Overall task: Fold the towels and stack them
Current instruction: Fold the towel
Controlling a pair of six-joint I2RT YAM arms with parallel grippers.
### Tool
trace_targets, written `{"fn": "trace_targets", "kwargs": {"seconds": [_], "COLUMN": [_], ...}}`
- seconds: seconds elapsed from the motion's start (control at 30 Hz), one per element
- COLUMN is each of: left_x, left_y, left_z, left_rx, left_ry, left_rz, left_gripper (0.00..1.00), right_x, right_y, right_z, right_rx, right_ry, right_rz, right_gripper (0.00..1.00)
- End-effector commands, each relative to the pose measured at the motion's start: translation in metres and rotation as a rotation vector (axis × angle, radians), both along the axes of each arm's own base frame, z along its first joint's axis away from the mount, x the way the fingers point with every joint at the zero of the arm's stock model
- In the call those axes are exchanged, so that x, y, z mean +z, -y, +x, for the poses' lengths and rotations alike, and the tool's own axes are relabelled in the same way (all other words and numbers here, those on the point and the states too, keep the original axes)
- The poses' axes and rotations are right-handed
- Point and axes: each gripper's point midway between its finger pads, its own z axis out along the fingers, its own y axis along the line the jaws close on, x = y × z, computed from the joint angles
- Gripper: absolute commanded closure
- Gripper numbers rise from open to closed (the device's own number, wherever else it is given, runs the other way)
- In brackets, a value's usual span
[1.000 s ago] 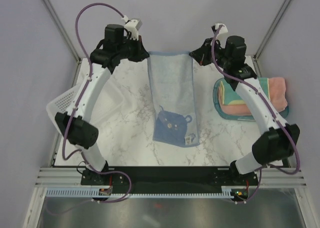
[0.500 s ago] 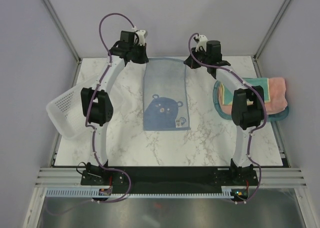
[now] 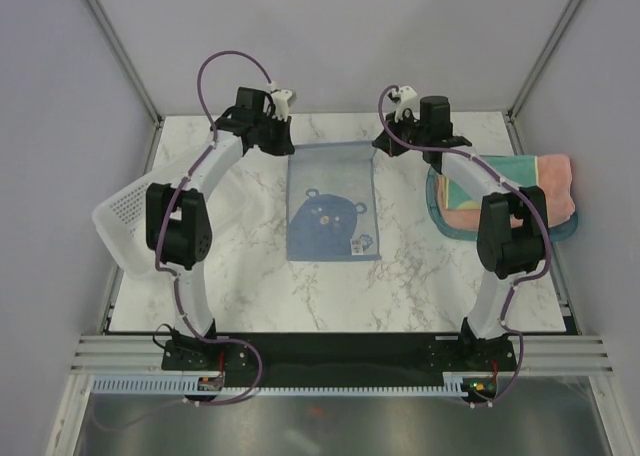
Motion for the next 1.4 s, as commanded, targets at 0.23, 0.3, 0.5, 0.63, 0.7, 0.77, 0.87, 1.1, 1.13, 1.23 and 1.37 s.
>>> {"fn": "trace_targets", "kwargs": {"seconds": [0.23, 0.3, 0.5, 0.63, 0.7, 0.77, 0.87, 1.1, 1.13, 1.23, 1.37], "left_x": [0.031, 0.023, -0.005, -0.01, -0.016, -0.027, -0.033, -0.039, -0.044, -0.048, -0.054], "left_y": [0.0, 0.01, 0.014, 0.002, 0.001, -0.001, -0.004, -0.007, -0.009, -0.009, -0.008], "left_z": [-0.075, -0.09, -0.13, -0.142, -0.151, -0.157, -0.165, -0.189, -0.192, -0.197, -0.204], "left_rx": [-0.095, -0.106, -0.072, -0.02, 0.008, 0.023, 0.036, 0.062, 0.074, 0.089, 0.089], "left_ry": [0.067, 0.032, -0.046, -0.038, -0.067, -0.085, -0.109, -0.152, -0.165, -0.184, -0.207], "left_rz": [-0.023, -0.043, -0.017, 0.034, 0.029, 0.061, 0.106, 0.089, 0.094, 0.088, 0.086], "left_gripper": [0.98, 0.98, 0.98, 0.98, 0.98, 0.98, 0.98, 0.98, 0.98, 0.98, 0.98], "right_x": [-0.005, -0.01, -0.023, -0.039, -0.035, -0.033, -0.038, -0.069, -0.071, -0.079, -0.079], "right_y": [0.005, 0.008, 0.007, 0.015, 0.015, 0.013, 0.005, 0.001, -0.002, -0.009, -0.011], "right_z": [-0.072, -0.088, -0.117, -0.138, -0.143, -0.153, -0.172, -0.199, -0.202, -0.209, -0.21], "right_rx": [0.001, -0.02, -0.124, -0.175, -0.193, -0.204, -0.164, -0.169, -0.165, -0.149, -0.146], "right_ry": [-0.104, -0.113, -0.189, -0.22, -0.224, -0.239, -0.261, -0.361, -0.364, -0.388, -0.386], "right_rz": [0.0, -0.023, -0.044, -0.073, -0.054, -0.024, -0.003, 0.061, 0.07, 0.077, 0.076], "right_gripper": [1.0, 1.0, 1.0, 1.0, 1.0, 1.0, 1.0, 1.0, 1.0, 1.0, 1.0]}}
